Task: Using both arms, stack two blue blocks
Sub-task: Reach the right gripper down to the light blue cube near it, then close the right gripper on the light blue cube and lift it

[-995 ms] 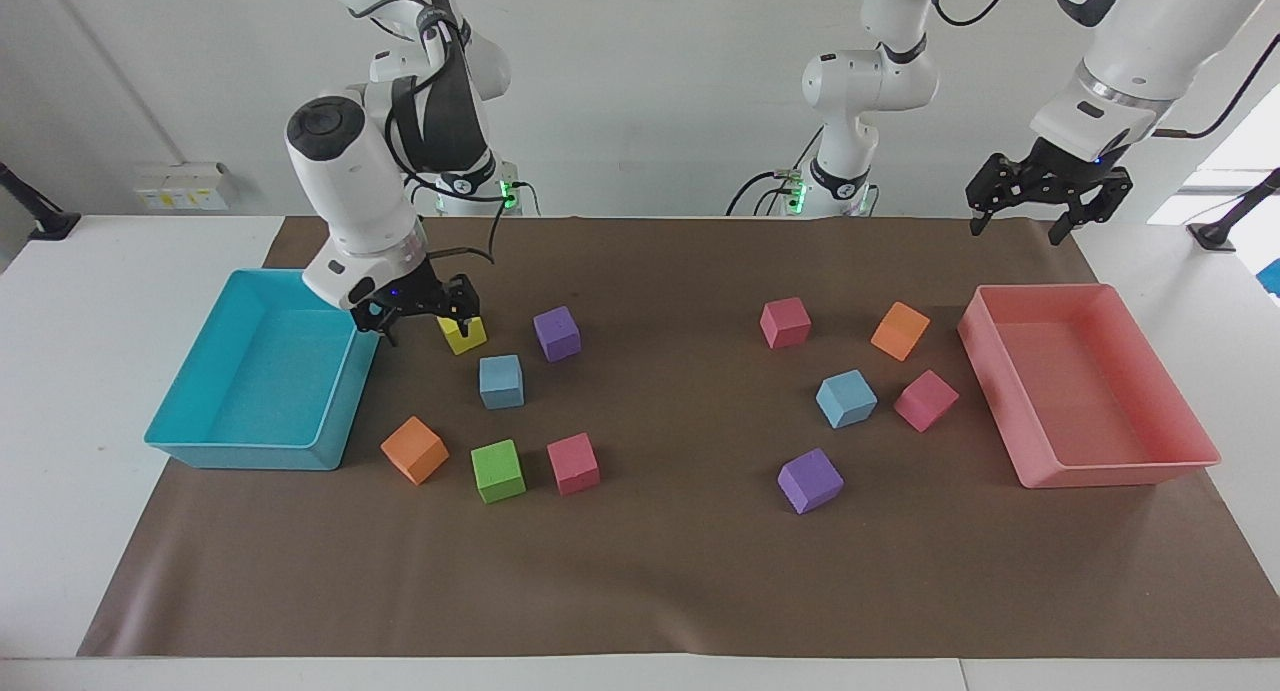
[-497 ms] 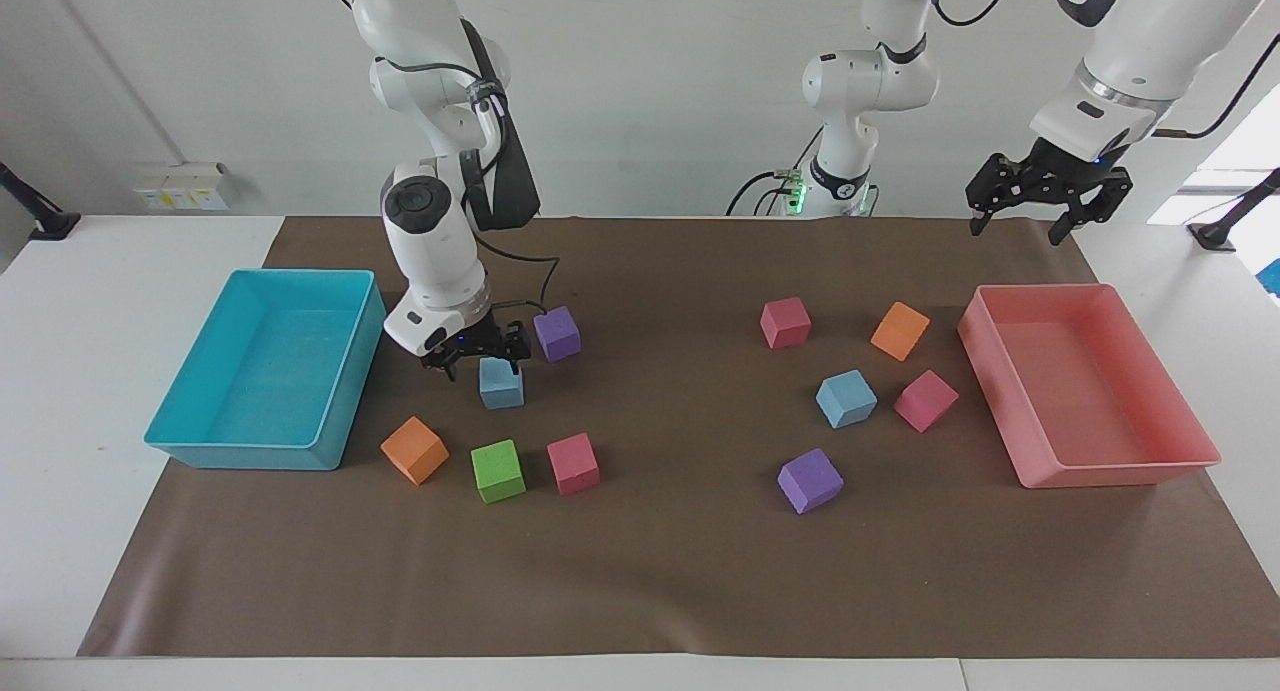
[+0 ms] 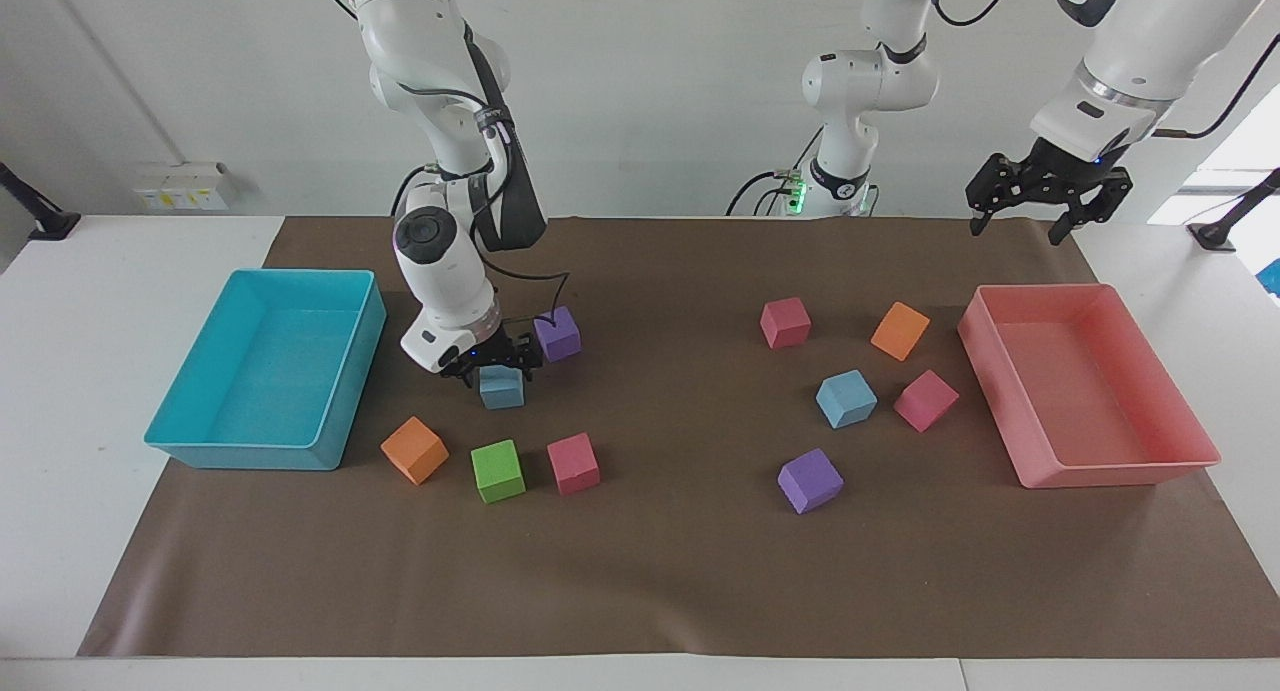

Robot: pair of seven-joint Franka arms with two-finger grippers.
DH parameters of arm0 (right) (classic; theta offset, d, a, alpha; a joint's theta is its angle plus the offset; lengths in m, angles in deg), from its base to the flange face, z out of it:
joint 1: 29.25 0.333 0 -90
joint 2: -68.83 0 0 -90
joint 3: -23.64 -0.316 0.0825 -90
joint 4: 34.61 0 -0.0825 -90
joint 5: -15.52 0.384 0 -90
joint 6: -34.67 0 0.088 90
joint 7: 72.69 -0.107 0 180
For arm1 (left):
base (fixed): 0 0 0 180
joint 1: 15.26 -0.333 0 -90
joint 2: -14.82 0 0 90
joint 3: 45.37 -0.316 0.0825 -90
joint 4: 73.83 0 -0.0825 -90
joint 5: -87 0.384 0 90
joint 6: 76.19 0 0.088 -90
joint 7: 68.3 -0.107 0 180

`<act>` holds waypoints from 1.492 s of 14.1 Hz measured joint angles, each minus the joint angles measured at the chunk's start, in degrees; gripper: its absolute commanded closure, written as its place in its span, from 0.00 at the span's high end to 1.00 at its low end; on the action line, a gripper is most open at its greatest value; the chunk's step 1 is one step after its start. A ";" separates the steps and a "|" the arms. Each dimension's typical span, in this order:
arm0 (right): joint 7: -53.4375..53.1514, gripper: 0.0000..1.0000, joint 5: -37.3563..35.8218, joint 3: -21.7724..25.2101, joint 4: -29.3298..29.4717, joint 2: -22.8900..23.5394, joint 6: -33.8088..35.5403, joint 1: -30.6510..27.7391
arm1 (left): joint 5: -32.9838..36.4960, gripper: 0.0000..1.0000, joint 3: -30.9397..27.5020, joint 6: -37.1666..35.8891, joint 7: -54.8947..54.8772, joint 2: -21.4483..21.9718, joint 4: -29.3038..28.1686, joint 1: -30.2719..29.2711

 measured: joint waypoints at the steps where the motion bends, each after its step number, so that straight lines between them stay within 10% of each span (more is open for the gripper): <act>1: 0.40 1.00 0.00 0.04 -0.55 0.00 -0.08 -0.06 | 0.00 1.00 0.00 0.00 0.00 0.00 0.00 0.00; 7: 0.55 1.00 0.01 0.05 -4.67 0.10 -5.11 -0.04 | 0.00 1.00 0.00 0.00 0.00 0.00 0.00 0.00; 10: 0.56 0.00 0.01 0.05 -4.96 0.10 -5.17 -0.03 | 0.00 1.00 0.00 0.00 0.00 0.00 0.00 0.00; 21: 0.57 0.00 0.01 0.07 0.32 -2.45 0.59 -0.04 | 0.00 1.00 0.00 0.00 0.00 0.00 0.00 0.00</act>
